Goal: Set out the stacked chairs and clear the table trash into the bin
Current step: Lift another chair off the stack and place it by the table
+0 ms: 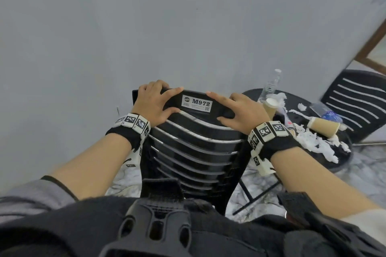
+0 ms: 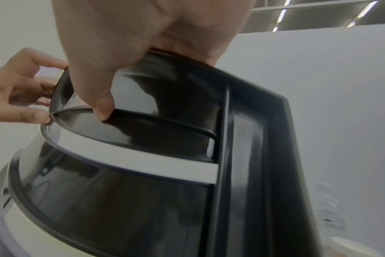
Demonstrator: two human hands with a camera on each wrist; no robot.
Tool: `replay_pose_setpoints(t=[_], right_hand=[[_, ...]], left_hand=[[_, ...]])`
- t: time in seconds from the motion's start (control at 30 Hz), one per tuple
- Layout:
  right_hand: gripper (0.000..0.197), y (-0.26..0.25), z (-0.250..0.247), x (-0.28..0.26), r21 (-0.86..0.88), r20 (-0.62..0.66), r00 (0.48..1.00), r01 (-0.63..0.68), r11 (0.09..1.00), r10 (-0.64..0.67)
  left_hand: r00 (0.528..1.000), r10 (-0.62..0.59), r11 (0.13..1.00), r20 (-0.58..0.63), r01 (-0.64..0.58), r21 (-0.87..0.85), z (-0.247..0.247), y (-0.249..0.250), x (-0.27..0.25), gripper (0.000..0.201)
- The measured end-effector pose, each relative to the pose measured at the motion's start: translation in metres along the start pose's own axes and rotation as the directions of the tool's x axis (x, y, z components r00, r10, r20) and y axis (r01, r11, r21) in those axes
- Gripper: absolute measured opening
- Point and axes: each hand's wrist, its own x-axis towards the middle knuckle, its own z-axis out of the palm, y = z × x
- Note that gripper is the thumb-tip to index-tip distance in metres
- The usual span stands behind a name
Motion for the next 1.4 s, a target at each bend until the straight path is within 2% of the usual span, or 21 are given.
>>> replay_pose_setpoints(t=[0.1,0.3,0.4,0.5,0.63,0.73,0.87,1.17,1.3,1.4], right_hand=[[0.077,0.014,-0.016,-0.026,-0.051,-0.033,0.999,-0.043,0.998,0.041],[0.075,0.044,-0.021,-0.084,-0.091,-0.073,0.971,-0.235,0.968,0.229],[0.075,0.058,-0.006,-0.112,-0.065,-0.062,0.943,-0.33,0.942,0.327],[0.074,0.073,0.001,-0.132,-0.043,-0.075,0.895,-0.443,0.896,0.439],[0.076,0.096,0.003,-0.123,-0.025,-0.118,0.841,-0.535,0.845,0.529],[0.079,0.113,0.002,-0.11,-0.029,-0.074,0.826,-0.562,0.826,0.559],[0.08,0.129,-0.002,-0.101,-0.028,-0.024,0.809,-0.588,0.808,0.588],[0.077,0.147,0.001,-0.075,-0.068,-0.169,0.749,-0.657,0.751,0.64],[0.078,0.145,0.014,-0.071,-0.068,-0.197,0.697,-0.711,0.7,0.689],[0.08,0.141,0.026,-0.069,-0.097,-0.176,0.678,-0.733,0.673,0.714]], left_hand=[[0.999,0.046,0.995,0.019,-0.044,-0.09,0.008,0.026,0.019,0.071],[0.973,0.215,0.961,0.085,-0.196,-0.196,0.051,0.076,0.059,0.071],[0.943,0.315,0.931,0.103,-0.287,-0.224,0.08,0.1,0.073,0.065],[0.914,0.399,0.896,0.072,-0.373,-0.24,0.103,0.123,0.088,0.059],[0.906,0.42,0.886,0.057,-0.395,-0.244,0.123,0.133,0.119,0.062],[0.895,0.44,0.875,0.069,-0.411,-0.256,0.136,0.133,0.141,0.067],[0.878,0.472,0.859,0.076,-0.438,-0.266,0.148,0.135,0.162,0.061],[0.862,0.507,0.822,0.009,-0.481,-0.304,0.173,0.134,0.21,0.066],[0.831,0.556,0.795,0.031,-0.521,-0.311,0.185,0.135,0.225,0.062],[0.806,0.59,0.774,0.043,-0.55,-0.313,0.196,0.133,0.233,0.063]])
